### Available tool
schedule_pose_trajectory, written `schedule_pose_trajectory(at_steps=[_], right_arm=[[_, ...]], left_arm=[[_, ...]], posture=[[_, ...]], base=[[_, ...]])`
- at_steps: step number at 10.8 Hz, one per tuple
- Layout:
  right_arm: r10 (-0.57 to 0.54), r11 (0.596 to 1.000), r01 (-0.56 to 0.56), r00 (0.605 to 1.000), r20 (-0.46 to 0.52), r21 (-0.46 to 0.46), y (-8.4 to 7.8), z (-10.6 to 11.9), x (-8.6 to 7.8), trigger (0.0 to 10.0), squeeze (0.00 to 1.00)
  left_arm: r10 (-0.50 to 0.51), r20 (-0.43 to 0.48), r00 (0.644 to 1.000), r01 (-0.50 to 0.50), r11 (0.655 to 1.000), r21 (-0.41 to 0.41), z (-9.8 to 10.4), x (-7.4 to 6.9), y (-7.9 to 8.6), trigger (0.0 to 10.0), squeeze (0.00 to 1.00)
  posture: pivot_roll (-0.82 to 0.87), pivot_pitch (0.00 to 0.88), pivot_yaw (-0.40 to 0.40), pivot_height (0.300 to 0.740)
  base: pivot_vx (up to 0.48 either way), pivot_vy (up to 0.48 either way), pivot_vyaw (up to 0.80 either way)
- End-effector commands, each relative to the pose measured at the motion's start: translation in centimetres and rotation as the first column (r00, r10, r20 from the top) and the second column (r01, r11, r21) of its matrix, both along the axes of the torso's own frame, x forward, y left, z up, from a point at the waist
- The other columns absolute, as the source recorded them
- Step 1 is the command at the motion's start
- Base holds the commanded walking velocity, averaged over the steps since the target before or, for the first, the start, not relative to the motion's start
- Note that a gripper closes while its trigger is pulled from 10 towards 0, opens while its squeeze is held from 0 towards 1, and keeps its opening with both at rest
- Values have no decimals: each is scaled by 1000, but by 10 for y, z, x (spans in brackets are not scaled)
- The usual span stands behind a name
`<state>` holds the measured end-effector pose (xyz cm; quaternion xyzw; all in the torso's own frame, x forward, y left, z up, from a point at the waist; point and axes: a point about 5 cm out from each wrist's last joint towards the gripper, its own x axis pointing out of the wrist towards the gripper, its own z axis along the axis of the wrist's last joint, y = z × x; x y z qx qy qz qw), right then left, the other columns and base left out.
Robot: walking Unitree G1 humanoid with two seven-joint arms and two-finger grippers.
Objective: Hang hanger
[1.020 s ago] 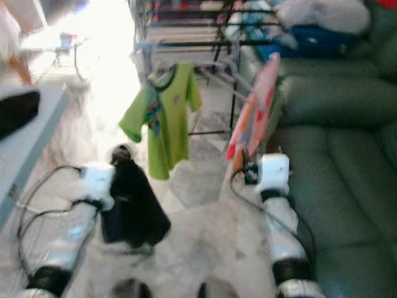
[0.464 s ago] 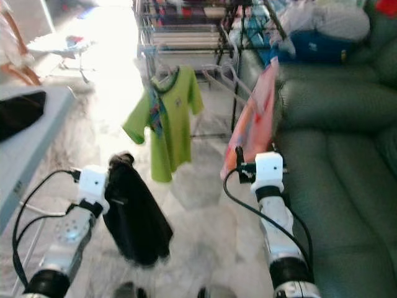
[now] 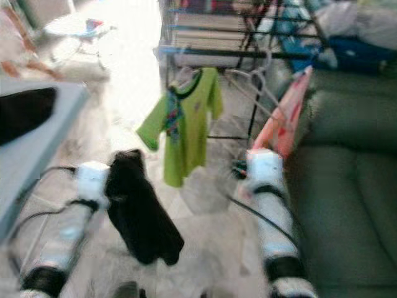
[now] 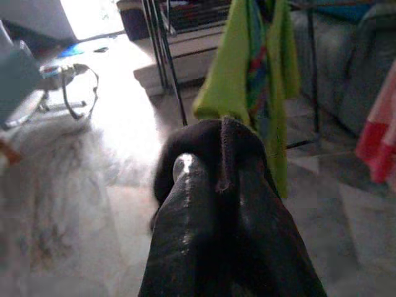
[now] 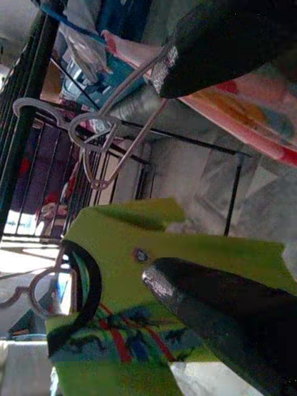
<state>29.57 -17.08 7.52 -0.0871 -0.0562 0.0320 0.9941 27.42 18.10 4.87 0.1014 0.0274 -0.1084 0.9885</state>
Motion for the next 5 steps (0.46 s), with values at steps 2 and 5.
schedule_pose_trajectory(at_steps=[2,5], right_arm=[[-47,999,46,999,-24,-15,-18,-6,-6,10000,0],[-42,999,42,999,-19,-19,-17,-4,-6,10000,0]], left_arm=[[-54,58,997,55,998,-13,12,7,-15,10000,0],[-59,50,997,60,998,-12,11,8,-17,10000,0]], posture=[[7,68,-40,740],[5,75,-41,740]], base=[[448,0,0],[442,0,0]])
